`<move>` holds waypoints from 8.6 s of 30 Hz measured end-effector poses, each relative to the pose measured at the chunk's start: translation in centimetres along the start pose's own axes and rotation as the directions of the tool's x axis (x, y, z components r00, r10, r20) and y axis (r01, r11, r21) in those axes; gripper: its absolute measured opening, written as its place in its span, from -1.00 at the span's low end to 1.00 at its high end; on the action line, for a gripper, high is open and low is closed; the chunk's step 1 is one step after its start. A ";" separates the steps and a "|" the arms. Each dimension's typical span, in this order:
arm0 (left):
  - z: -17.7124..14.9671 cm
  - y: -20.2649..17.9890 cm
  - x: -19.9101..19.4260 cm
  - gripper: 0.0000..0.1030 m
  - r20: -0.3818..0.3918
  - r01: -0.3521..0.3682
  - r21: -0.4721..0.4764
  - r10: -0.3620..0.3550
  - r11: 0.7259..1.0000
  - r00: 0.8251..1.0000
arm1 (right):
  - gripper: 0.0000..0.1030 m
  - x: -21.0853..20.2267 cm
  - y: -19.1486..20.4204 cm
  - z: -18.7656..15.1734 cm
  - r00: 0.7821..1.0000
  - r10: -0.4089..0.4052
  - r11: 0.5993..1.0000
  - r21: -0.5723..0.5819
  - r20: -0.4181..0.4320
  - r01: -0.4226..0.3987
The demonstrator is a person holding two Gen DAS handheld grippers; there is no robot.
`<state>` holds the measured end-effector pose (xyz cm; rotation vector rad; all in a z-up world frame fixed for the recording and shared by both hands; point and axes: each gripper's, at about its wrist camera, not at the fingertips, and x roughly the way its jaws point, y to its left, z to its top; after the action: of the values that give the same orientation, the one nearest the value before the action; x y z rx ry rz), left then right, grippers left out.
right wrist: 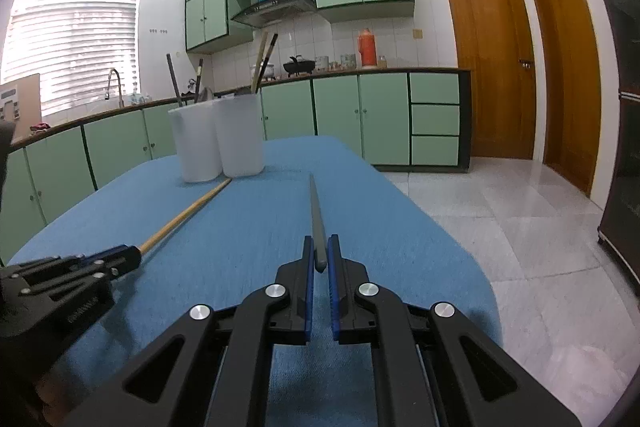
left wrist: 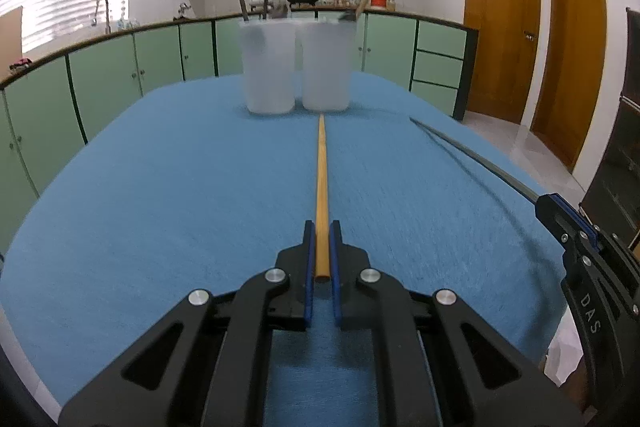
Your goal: Organize utensils
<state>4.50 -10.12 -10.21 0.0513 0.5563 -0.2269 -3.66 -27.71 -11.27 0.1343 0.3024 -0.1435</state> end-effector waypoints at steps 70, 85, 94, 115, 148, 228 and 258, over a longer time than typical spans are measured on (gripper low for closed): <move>32.3 6.3 1.5 -0.88 0.503 -0.005 0.001 0.004 1.000 0.864 | -0.89 13.7 9.4 35.0 0.927 0.338 0.939 -0.125 0.160 -0.321; 31.0 9.3 9.7 -0.88 0.369 0.014 -0.023 -0.004 1.000 0.929 | -0.89 20.9 10.4 31.0 0.949 0.309 0.949 -0.091 0.056 -0.303; 29.4 9.8 11.8 -0.88 0.318 0.021 -0.019 -0.014 1.000 0.948 | -0.89 22.7 10.9 28.0 0.956 0.293 0.952 -0.089 -0.001 -0.292; 27.3 10.7 11.5 -0.25 0.280 0.013 -0.045 0.000 0.999 0.960 | -0.37 20.9 9.1 27.0 0.974 0.227 0.971 -0.088 0.029 -0.223; 18.0 11.2 0.9 0.89 0.188 -0.067 -0.130 0.091 0.989 0.978 | 0.88 9.5 2.0 19.2 0.997 0.065 0.998 -0.011 -0.036 -0.066; 14.7 6.5 -8.3 0.89 0.090 -0.051 -0.059 0.056 0.997 0.994 | 0.88 0.8 6.2 17.8 0.960 0.185 0.969 -0.121 -0.209 -0.213; 14.8 6.6 -8.4 0.89 0.090 -0.051 -0.059 0.056 0.997 0.994 | 0.88 0.9 6.3 17.8 0.960 0.189 0.969 -0.118 -0.207 -0.216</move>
<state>6.73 -3.64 6.73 0.0009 0.4690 -0.1603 3.26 -24.30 6.00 0.0392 0.4906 0.0958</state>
